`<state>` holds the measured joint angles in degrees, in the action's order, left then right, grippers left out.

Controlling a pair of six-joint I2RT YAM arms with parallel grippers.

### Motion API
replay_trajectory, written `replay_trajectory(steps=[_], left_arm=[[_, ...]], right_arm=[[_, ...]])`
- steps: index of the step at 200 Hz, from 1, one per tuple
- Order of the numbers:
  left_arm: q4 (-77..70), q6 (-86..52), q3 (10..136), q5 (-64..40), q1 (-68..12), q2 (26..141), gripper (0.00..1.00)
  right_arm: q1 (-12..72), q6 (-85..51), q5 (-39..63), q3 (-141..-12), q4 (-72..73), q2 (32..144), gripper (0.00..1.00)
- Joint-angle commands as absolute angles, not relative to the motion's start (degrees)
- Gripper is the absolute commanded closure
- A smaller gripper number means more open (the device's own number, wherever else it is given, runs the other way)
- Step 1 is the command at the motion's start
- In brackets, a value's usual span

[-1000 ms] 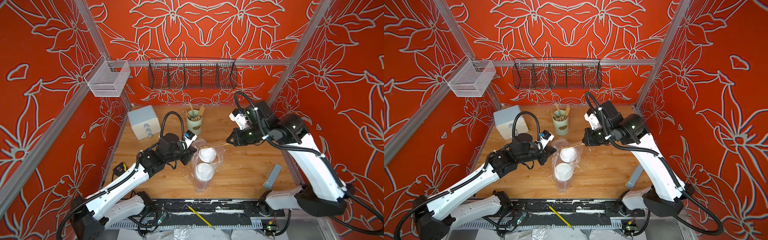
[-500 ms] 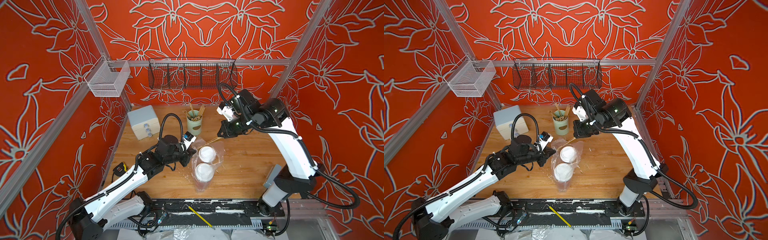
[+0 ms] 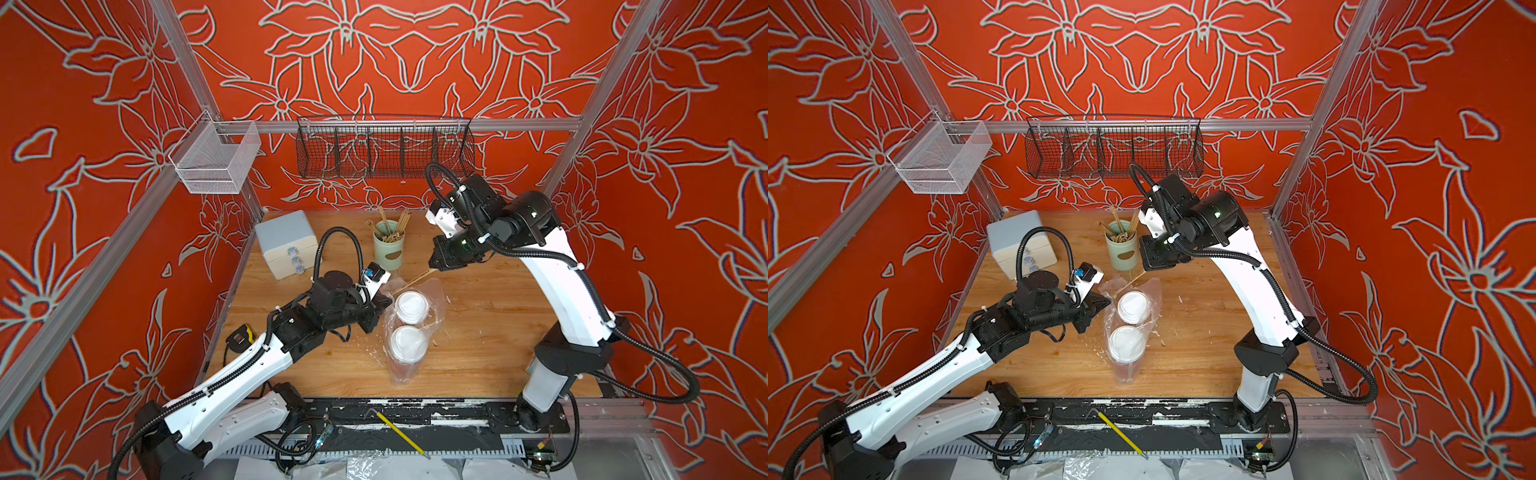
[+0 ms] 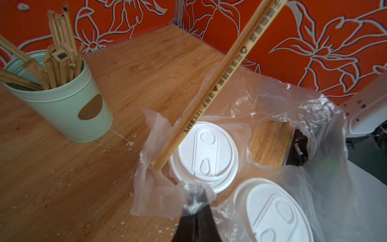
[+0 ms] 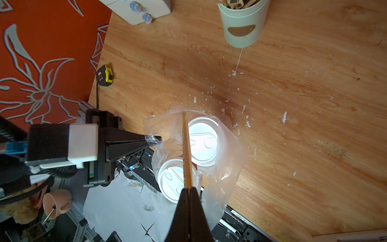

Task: Pack milk tea into plastic carrier bags
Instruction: Place the straw in the plastic carrier bag.

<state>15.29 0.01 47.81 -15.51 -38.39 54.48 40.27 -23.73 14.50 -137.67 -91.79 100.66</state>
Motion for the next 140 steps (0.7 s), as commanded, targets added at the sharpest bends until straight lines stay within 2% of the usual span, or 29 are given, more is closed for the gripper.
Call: replay_trajectory(steps=[1, 54, 140], left_arm=[[13.8, 0.2, 47.3, -16.2, -38.8, 55.0, 1.00], [13.4, 0.4, 47.9, -16.3, -38.8, 56.1, 1.00], [12.5, 0.2, 48.3, -17.2, -38.8, 58.0, 1.00]], right_arm=[[40.5, -22.7, 10.3, -136.4, -102.1, 98.2, 1.00], [39.9, -21.5, 6.4, -135.8, -102.1, 97.9, 1.00], [40.3, -19.1, 11.6, -138.2, -102.1, 104.9, 1.00]])
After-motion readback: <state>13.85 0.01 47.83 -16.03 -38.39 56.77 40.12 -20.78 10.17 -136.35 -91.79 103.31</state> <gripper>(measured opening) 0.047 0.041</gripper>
